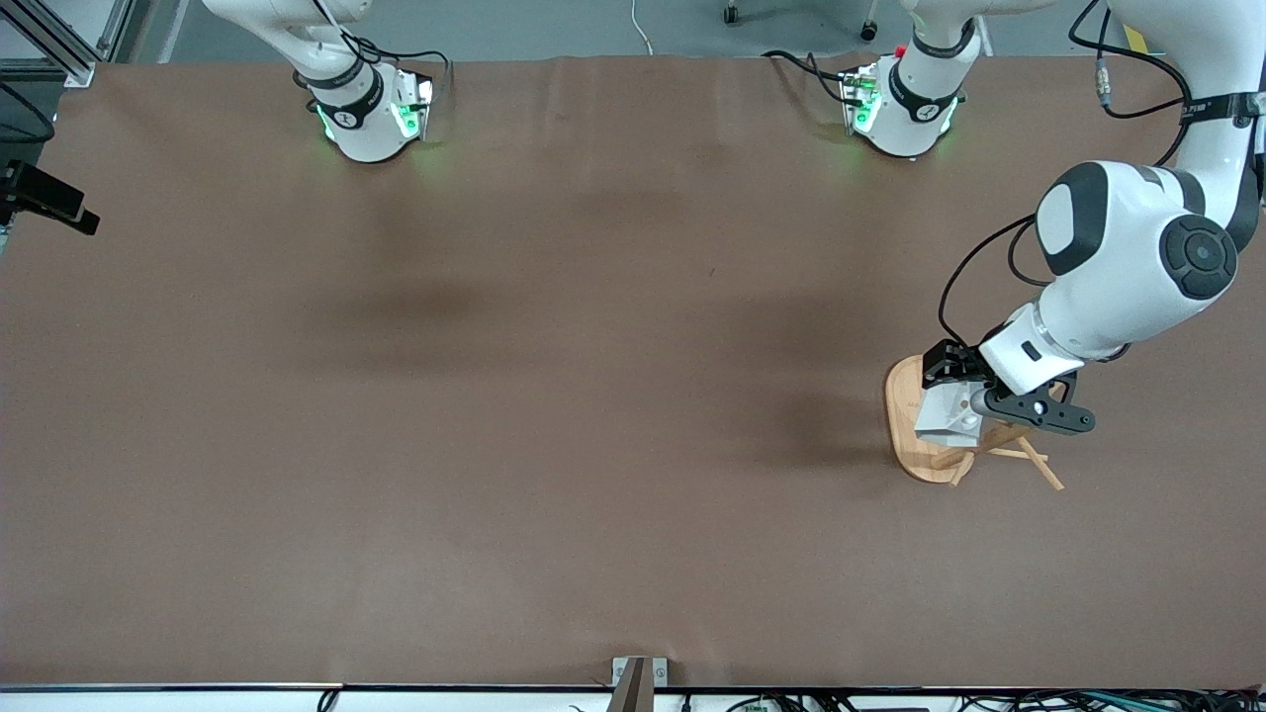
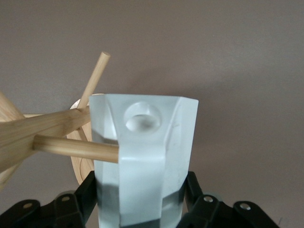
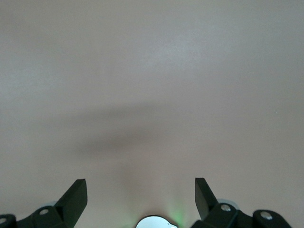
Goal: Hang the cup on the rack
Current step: 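Open the left gripper and raise it away from the rack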
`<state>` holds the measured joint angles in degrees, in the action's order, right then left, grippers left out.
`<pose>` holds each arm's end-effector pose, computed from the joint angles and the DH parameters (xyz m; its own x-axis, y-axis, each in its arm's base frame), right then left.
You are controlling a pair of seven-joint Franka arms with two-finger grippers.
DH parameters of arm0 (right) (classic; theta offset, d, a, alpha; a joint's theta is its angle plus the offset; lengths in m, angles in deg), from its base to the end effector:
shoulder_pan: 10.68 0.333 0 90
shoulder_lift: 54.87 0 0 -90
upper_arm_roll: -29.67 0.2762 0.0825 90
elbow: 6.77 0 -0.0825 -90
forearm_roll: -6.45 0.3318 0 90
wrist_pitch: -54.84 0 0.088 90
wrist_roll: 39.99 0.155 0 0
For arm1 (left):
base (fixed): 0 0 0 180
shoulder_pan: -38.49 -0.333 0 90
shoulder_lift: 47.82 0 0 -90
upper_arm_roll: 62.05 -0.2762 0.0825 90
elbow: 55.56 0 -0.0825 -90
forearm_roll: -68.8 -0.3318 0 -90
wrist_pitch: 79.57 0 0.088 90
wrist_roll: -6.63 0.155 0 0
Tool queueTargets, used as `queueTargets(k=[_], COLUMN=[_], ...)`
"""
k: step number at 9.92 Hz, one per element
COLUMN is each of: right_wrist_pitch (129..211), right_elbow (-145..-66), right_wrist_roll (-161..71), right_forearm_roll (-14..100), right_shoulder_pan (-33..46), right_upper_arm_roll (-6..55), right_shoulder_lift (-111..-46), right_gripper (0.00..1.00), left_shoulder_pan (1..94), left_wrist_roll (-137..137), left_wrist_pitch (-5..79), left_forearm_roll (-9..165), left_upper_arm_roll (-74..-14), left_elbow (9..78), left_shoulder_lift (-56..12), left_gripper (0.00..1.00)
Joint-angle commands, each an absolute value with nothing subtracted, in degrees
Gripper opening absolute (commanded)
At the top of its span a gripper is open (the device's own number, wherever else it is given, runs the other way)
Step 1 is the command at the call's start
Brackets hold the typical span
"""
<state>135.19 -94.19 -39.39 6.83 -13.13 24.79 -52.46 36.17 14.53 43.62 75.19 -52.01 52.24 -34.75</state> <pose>0.4655 -0.0596 0.5618 0.9873 -0.1361 -0.0815 -0.1373 -0.9905 -0.0093 0.5585 -0.0822 0.3353 0.9776 -0.2028 0.0567 -0.2086 -0.9696 0.1283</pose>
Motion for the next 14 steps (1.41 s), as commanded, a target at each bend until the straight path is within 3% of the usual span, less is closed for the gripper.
queueTargets(k=[1,2,5,8,14], right_wrist_pitch=[134.3,134.29,134.21,133.07,132.27], right_elbow=[-93.43,-93.26,-92.82,-91.32,-91.76], right_wrist_roll=[-38.76,-37.97,-38.14,-38.49,-38.84], right_forearm_roll=[8.65,8.56,7.51,6.28,6.98], right_shoulder_pan=[-14.29,-14.11,-13.41,-13.41,-13.67], right_upper_arm_roll=[25.18,25.36,25.54,25.62,25.45], right_shoulder_lift=[-52.67,-52.67,-52.67,-53.11,-53.2], right_gripper=[1.0,1.0,1.0,1.0,1.0], left_shoulder_pan=[36.56,36.64,36.91,40.07,40.25], left_wrist_roll=[15.59,15.51,13.14,5.41,6.9], left_wrist_pitch=[44.27,44.27,40.78,25.87,11.15], left_forearm_roll=[76.27,76.27,76.01,74.17,68.19], left_upper_arm_roll=[-53.43,-53.52,-53.43,-54.05,-56.33], left_elbow=[51.75,51.66,50.35,44.31,41.99], left_shoulder_lift=[-32.79,-33.05,-37.77,-45.42,-56.42], left_gripper=[0.93,1.0,1.0,1.0,1.0])
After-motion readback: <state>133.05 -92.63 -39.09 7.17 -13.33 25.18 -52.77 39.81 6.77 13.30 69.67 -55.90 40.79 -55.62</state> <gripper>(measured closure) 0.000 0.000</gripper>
